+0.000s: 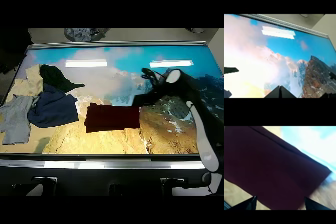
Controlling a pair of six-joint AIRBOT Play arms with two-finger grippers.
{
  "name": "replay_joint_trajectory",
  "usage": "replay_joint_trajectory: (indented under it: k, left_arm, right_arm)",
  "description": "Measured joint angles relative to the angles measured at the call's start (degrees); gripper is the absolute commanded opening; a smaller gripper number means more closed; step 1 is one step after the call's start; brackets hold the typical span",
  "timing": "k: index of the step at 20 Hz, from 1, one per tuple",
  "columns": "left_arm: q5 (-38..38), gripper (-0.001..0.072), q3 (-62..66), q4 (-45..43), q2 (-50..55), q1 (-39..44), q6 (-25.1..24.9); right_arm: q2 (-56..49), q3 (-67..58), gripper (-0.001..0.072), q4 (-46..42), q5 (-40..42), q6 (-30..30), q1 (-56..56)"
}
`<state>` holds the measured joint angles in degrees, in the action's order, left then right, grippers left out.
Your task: Fold the shirts.
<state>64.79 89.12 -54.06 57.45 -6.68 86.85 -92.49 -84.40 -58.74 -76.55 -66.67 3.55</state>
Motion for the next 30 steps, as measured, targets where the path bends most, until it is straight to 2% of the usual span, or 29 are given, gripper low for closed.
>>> replay_joint_trajectory:
  k: [2, 3, 5, 7, 8, 9, 10, 16, 19, 24, 30]
  left_arm:
    - [0.2, 0.0028, -0.6, 0.0, 0.0, 0.0, 0.0]
    - [0.1, 0.0027, -0.7, 0.0, 0.0, 0.0, 0.0]
    - [0.2, 0.0027, -1.0, 0.0, 0.0, 0.0, 0.0]
    - [0.2, 0.0028, -1.1, 0.0, 0.0, 0.0, 0.0]
    - [0.2, 0.0028, -1.1, 0.0, 0.0, 0.0, 0.0]
    - [0.2, 0.0027, -1.1, 0.0, 0.0, 0.0, 0.0]
    - [0.2, 0.0027, -1.2, 0.0, 0.0, 0.0, 0.0]
    - [0.2, 0.0028, -1.2, 0.0, 0.0, 0.0, 0.0]
    - [0.2, 0.0028, -1.2, 0.0, 0.0, 0.0, 0.0]
    - [0.2, 0.0028, -1.2, 0.0, 0.0, 0.0, 0.0]
    - [0.2, 0.0028, -1.2, 0.0, 0.0, 0.0, 0.0]
  right_arm:
    - [-0.7, 4.9, 0.0654, 1.0, -0.4, -0.3, -4.0]
    - [-1.5, 7.1, 0.0623, 2.6, 0.1, -0.3, -5.0]
    - [-3.7, 10.4, 0.0606, 7.3, 1.8, 0.1, -5.8]
    - [-6.1, 12.1, 0.0541, 11.2, 2.9, 0.8, -5.9]
    - [-7.0, 12.6, 0.0463, 12.9, 3.6, 1.0, -5.6]
    - [-7.8, 13.1, 0.0221, 14.1, 4.0, 1.3, -5.0]
    - [-8.3, 13.3, 0.0038, 15.7, 4.5, 1.8, -4.5]
    - [-8.3, 10.1, 0.0036, 26.6, 5.7, 10.5, -6.1]
    - [-7.1, 4.9, 0.0036, 29.0, 5.8, 11.9, -11.5]
    - [-3.6, -0.7, 0.0036, 29.5, 5.9, 11.1, -26.8]
    - [2.2, -2.0, 0.0037, 22.3, 1.7, 9.4, -48.9]
